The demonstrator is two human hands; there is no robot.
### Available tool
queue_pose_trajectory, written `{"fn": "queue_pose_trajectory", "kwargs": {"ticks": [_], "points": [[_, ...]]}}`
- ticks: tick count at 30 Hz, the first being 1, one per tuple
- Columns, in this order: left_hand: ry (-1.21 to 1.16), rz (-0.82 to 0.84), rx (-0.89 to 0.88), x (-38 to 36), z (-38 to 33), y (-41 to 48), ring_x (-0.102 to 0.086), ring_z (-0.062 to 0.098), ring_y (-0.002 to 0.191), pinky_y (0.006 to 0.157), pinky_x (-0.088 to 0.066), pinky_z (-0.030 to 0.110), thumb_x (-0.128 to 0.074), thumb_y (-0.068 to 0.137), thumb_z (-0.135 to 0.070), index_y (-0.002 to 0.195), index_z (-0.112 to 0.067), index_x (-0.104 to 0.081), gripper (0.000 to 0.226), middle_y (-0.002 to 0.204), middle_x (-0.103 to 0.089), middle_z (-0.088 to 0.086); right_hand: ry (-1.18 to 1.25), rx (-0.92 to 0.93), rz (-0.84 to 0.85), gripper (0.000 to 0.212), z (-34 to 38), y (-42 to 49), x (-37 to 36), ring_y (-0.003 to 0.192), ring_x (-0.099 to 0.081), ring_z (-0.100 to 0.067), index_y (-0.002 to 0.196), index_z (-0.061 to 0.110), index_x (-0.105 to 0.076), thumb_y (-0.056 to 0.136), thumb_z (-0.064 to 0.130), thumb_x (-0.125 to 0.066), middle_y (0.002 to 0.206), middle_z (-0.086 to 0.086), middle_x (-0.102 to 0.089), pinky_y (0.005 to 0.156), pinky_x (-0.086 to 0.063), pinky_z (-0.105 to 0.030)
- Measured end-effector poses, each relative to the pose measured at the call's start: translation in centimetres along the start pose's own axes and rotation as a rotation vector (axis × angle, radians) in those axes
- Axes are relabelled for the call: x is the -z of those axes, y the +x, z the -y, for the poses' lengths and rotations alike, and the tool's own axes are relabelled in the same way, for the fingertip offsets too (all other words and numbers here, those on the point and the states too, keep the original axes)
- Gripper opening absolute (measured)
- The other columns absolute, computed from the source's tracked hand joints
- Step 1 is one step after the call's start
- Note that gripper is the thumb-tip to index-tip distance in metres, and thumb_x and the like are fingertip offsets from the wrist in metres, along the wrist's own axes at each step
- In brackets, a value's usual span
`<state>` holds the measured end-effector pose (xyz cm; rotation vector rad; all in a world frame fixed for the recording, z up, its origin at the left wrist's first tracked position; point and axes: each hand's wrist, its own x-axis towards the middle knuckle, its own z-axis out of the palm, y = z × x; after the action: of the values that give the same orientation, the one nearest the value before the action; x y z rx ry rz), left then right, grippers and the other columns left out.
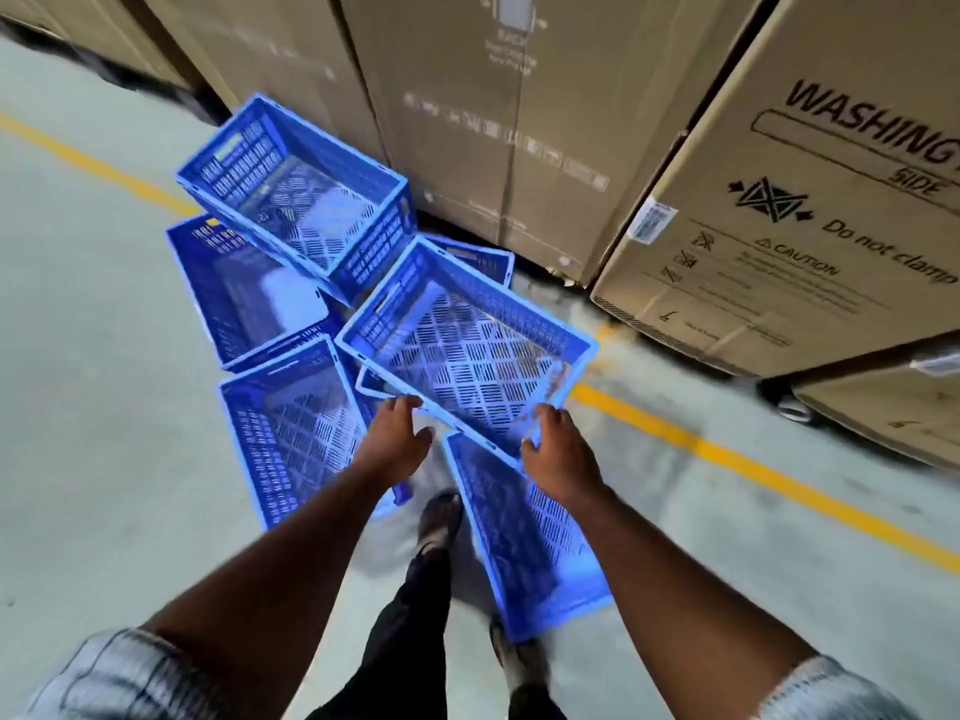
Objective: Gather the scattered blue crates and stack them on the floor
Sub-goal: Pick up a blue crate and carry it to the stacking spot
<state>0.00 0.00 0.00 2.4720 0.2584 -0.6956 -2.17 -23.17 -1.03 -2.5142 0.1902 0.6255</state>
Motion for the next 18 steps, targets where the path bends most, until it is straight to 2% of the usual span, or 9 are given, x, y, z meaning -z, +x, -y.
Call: {"fn": "queue_pose_trajectory", "kwargs": {"ticks": [5,11,14,18], "points": [[0.015,-0.013,-0.014,1.1,1.2,11.1,-0.050,0.034,0.122,0.101,-0.039,0.037,-0.064,0.085,-0.019,0.127,-0.007,-0.054,0.045,0.128,-0.052,0.019,-0.036,-0.152,-0.036,0.045,-1.1,8.5,-1.3,0.112,-0.054,-0.039,0.126,0.008,-0.045,0.088,0.027,-0.059,0.122,-0.017,-0.050,0.085,-0.049,-0.045],[0.107,-0.018,-0.025,1.5,3.8,22.3,-0.051,0.039,0.119,0.099,-0.039,0.040,-0.064,0.084,-0.016,0.128,-0.007,-0.052,0.046,0.127,-0.052,0.025,0.007,-0.251,-0.069,0.045,-2.6,16.6,-4.8,0.113,-0.053,-0.040,0.126,0.006,-0.046,0.088,0.026,-0.059,0.124,-0.020,-0.049,0.085,-0.047,-0.045],[0.130,-0.006,-0.040,0.9,5.2,26.6,-0.050,0.038,0.121,0.102,-0.038,0.040,-0.064,0.085,-0.019,0.130,-0.007,-0.052,0.048,0.130,-0.052,0.023,0.073,-0.296,-0.136,0.043,-4.5,19.2,-6.7,0.110,-0.054,-0.040,0.125,0.007,-0.048,0.086,0.022,-0.060,0.119,-0.021,-0.052,0.085,-0.047,-0.045],[0.193,-0.004,-0.061,0.6,6.9,30.8,-0.049,0.040,0.121,0.103,-0.039,0.041,-0.065,0.084,-0.019,0.128,-0.004,-0.053,0.048,0.128,-0.052,0.026,0.207,-0.472,-0.244,0.040,-7.2,21.3,-8.8,0.110,-0.055,-0.040,0.122,0.007,-0.052,0.085,0.018,-0.062,0.118,-0.023,-0.054,0.091,-0.046,-0.046]]}}
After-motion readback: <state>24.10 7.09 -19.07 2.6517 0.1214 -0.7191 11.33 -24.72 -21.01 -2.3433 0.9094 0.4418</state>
